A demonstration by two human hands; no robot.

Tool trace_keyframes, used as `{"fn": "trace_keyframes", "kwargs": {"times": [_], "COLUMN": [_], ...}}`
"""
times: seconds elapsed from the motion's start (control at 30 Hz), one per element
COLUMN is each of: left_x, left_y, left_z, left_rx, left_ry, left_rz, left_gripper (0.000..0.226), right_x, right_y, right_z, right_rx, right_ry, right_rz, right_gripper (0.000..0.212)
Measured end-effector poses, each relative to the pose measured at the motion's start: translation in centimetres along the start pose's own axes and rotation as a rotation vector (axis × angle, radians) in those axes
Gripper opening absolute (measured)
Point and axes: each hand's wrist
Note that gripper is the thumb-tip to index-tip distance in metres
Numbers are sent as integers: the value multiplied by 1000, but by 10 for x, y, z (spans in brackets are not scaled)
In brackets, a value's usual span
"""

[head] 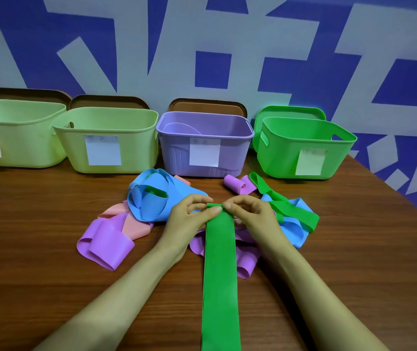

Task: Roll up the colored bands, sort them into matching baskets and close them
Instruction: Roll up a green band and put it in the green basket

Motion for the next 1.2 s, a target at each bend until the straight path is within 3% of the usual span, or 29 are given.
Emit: {"fn": "trace_keyframes", "kwargs": {"times": [0.17, 0.6, 0.87, 1.0, 1.2], "left_x": [2, 4, 4, 5, 1], "left_y": [0, -1, 0, 1, 0], "left_z": [-1, -4, -3, -2, 0], "left_rx": [-21, -92, 3, -8, -46], "left_ry": [34, 68, 56, 48, -21], "left_rz": [-85, -58, 14, 37, -124], "left_gripper": [29, 26, 22, 27, 30], "right_x": [0, 1, 1, -1, -1], "right_y": [0, 1, 1, 2, 0], "right_z": [0, -3, 0, 1, 0], "right_rx": [25, -10, -45, -86, -17], "right_ry": [-29, -107, -41, -49, -100], "right_rz": [-15, 14, 68, 75, 66], "right_gripper": [4, 18, 30, 5, 6]}}
Point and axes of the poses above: each hand's wrist, its own y-axis away from the middle knuckle, its own z-axis out of the palm, x = y × z, and after that the axes turned 1 degree about -y, right-handed
